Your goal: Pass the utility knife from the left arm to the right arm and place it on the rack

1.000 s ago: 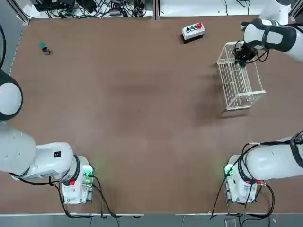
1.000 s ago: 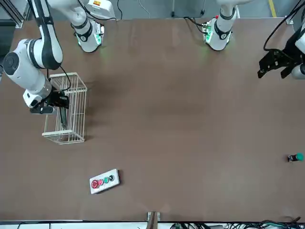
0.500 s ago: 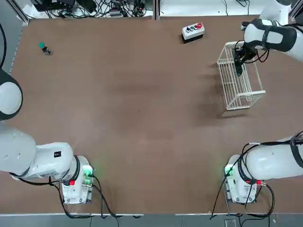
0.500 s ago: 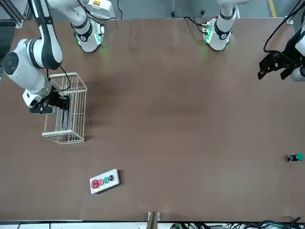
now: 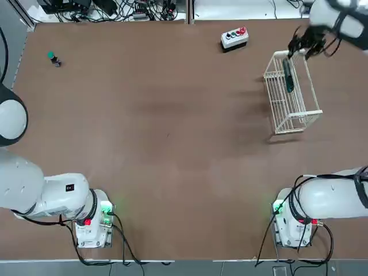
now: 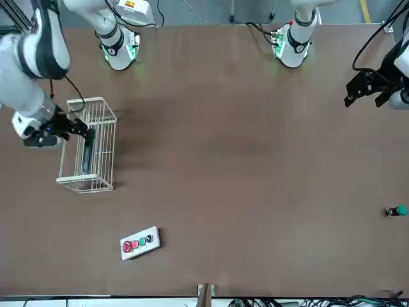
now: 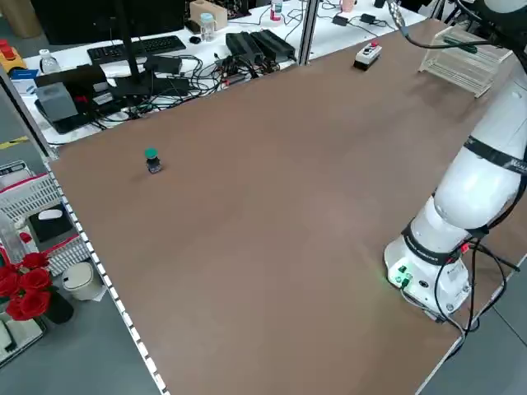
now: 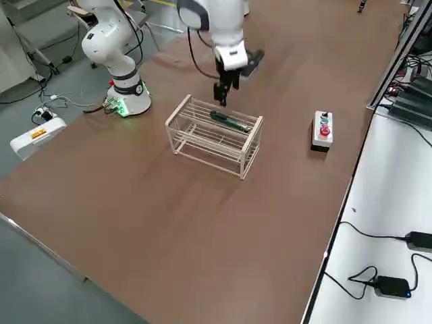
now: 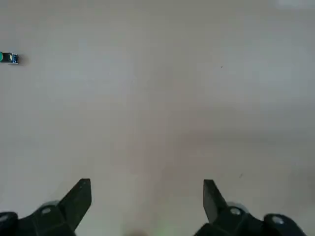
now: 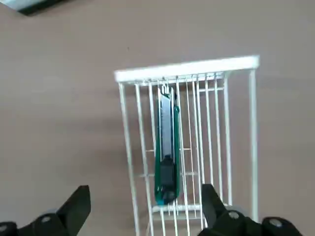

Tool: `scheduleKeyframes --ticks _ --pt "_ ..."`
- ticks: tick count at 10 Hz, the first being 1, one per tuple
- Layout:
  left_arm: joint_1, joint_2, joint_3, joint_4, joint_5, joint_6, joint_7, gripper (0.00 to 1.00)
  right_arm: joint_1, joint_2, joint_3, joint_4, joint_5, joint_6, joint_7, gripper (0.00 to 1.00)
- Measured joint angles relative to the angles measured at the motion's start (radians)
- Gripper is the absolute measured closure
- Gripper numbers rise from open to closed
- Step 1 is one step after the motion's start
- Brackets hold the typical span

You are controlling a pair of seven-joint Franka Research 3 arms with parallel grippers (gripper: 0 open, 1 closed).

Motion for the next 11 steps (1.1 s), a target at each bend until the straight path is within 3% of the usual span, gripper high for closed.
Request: scheduleKeyframes --ticks 2,5,8,11 --pt "0.000 0.000 -0.001 0.000 0.004 0.000 0.000 0.00 -0.005 -0.015 -0.001 0.183 0.000 -0.163 0.011 0.00" --pt "0.000 0.000 -0.002 0.000 0.019 0.000 0.000 0.00 -0.025 -0.012 -0.002 0.365 -0.022 -0.325 0.029 0.00" --pt "0.000 0.001 -0.003 -0.002 0.027 0.000 0.000 0.00 -0.069 -0.007 0.052 0.465 -0.063 -0.439 0.033 0.00" --pt "0.000 0.010 -0.003 -0.004 0.027 0.001 0.000 0.00 -0.087 0.036 0.074 0.515 -0.068 -0.443 0.050 0.00"
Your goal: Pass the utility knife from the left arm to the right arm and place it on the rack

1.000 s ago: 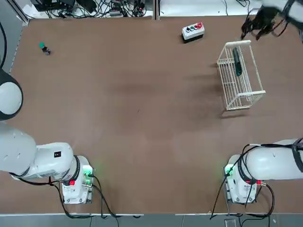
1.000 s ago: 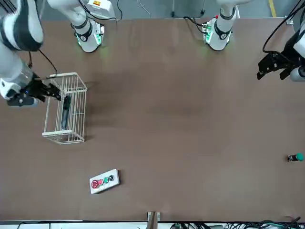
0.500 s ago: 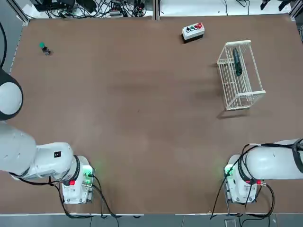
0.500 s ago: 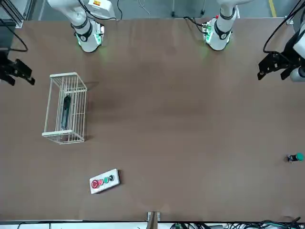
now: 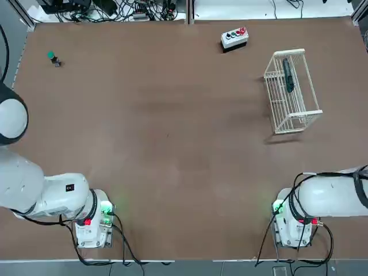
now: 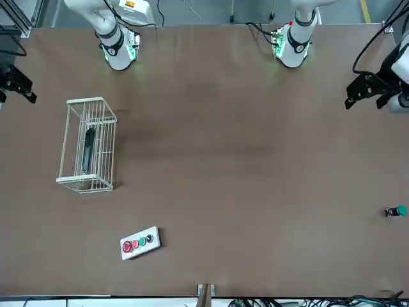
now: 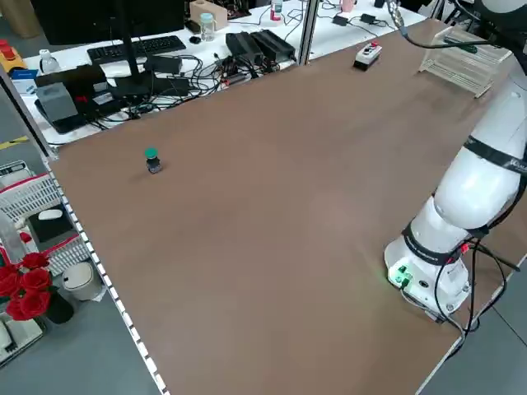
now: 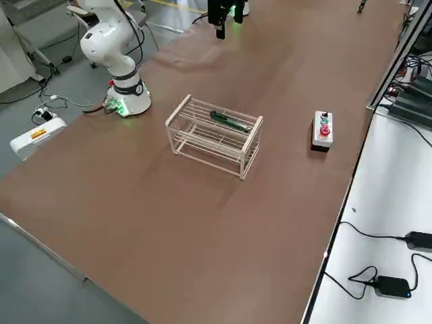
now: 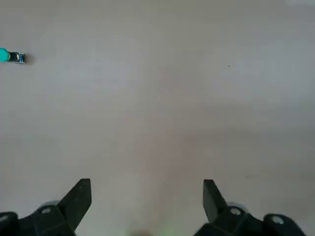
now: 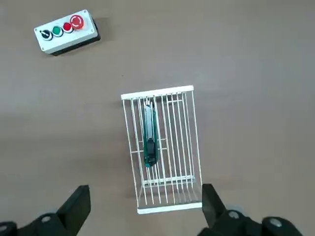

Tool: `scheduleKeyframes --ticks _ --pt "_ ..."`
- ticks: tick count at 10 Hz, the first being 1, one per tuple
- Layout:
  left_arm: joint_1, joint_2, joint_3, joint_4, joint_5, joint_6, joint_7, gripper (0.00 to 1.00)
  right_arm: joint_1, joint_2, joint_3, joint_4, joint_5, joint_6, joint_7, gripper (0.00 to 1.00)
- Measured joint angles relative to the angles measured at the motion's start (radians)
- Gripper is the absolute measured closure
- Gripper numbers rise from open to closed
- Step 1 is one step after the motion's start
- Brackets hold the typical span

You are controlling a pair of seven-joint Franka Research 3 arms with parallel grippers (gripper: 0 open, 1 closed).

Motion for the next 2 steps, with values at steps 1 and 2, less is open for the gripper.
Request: scheduleKeyframes --ticks 1,2 --pt "0.000 0.002 0.000 0.000 0.000 0.001 0.000 0.00 -0.004 0.011 0.000 0.009 0.000 0.000 0.000 0.00" --pt "0.000 0.002 0.000 0.000 0.000 0.002 0.000 0.00 -0.005 0.015 0.000 0.014 0.000 -0.002 0.000 0.00"
